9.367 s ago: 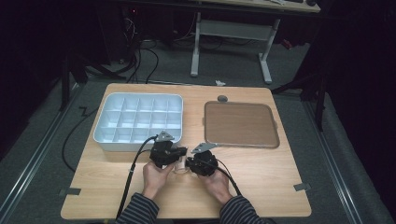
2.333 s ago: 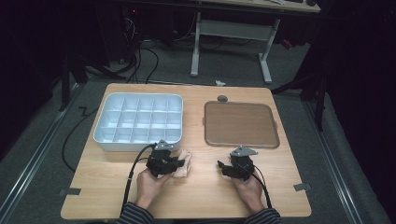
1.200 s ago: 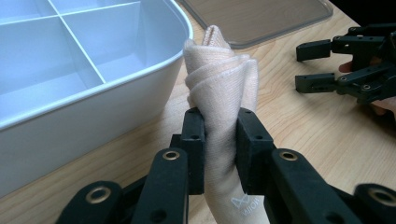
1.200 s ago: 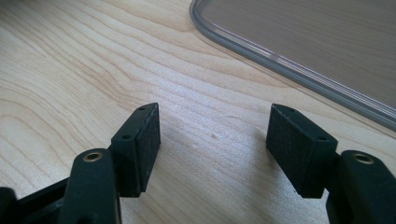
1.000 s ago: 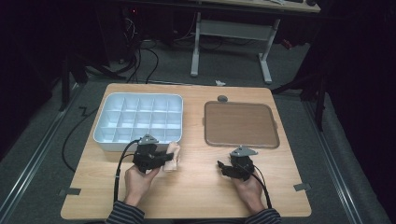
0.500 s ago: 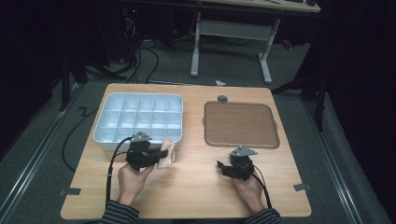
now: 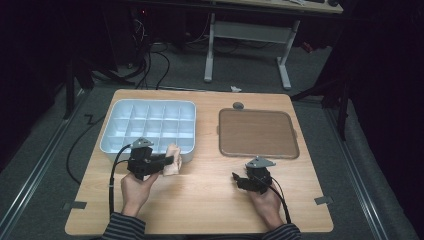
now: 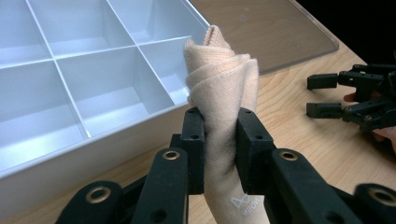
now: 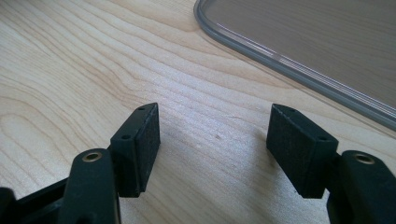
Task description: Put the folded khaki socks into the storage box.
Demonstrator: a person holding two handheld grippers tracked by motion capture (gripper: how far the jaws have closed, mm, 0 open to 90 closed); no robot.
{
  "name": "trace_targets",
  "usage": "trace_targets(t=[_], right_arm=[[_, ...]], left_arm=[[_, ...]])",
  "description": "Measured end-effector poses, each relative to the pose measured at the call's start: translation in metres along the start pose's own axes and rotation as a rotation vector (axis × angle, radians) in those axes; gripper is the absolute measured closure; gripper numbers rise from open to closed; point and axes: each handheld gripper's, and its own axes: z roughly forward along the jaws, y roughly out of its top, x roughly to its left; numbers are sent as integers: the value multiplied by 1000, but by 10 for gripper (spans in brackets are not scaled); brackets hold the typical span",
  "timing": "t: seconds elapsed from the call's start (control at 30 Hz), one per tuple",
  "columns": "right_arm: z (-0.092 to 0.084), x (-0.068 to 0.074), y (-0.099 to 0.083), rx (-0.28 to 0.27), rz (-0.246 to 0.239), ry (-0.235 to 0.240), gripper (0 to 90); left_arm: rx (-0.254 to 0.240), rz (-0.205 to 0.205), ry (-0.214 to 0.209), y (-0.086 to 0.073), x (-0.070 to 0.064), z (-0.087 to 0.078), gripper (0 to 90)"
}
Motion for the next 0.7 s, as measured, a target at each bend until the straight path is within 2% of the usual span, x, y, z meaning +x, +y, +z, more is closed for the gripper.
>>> trace_targets(t=[0.13,0.43,0.7], right_arm=[[0,0,0,0,0,1,349],[0,0,0,-1,0,0,348],[0,0,0,0,1,0,349]], left_arm=[[0,-12,-18,2,4,-4,756],[-12,2,15,10,11,-17,756],[-11,-4,39,13,18,-23,755]])
